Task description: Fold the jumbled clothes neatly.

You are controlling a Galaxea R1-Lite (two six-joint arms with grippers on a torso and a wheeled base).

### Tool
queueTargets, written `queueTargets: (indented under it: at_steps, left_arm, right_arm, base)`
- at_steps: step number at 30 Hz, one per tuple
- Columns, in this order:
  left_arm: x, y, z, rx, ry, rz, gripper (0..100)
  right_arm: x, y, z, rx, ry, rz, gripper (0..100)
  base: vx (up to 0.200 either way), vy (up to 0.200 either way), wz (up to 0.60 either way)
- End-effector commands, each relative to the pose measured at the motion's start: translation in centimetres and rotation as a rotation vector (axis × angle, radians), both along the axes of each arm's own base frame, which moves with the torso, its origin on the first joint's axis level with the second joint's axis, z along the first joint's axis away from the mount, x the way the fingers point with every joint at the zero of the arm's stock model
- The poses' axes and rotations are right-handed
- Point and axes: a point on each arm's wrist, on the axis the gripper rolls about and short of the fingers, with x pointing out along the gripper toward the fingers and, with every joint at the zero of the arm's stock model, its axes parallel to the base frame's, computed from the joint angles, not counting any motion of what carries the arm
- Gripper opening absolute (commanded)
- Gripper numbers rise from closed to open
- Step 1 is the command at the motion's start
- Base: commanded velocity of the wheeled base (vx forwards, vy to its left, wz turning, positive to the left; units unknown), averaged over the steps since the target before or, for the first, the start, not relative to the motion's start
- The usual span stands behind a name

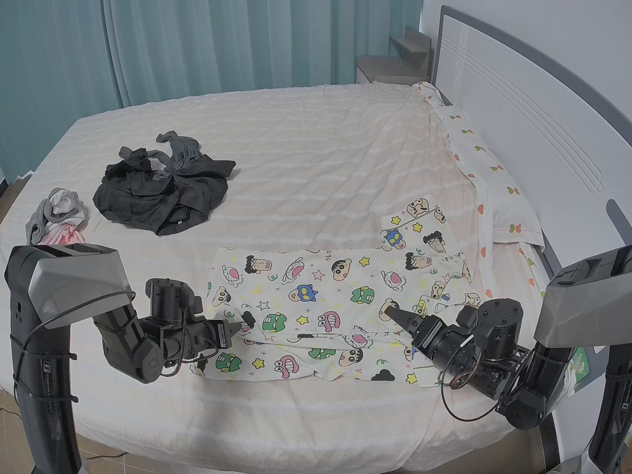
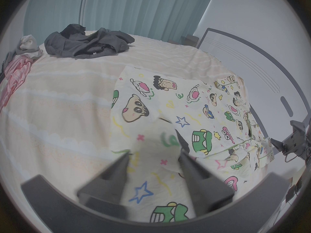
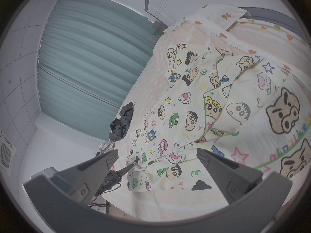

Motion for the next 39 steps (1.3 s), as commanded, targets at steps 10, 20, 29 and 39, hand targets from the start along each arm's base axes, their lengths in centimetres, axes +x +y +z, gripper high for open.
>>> queueTargets:
  at_steps: [10, 20, 29, 39]
  left_arm:
    - [-0.4, 1.1, 0.9, -0.001, -0.008, 0.027, 0]
    - [-1.6, 1.6, 1.9, 0.003, -0.001, 0.033, 0]
    - [-3.0, 2.1, 2.4, 0.019, 0.089, 0.037, 0]
    - [-2.4, 2.9, 1.7, 0.025, 0.104, 0.067, 100]
  right_arm:
    - [0.0, 0.0, 0.0, 0.005, -0.008, 0.001, 100]
    - [0.0, 0.0, 0.0, 0.005, -0.008, 0.001, 100]
    - [0.0, 0.0, 0.0, 0.005, -0.008, 0.001, 100]
    - [0.0, 0.0, 0.0, 0.005, -0.008, 0.002, 100]
  base:
    - [0.000, 0.000, 0.00]
    - [0.000, 0.000, 0.00]
    - [0.000, 0.000, 0.00]
    - [0.000, 0.000, 0.00]
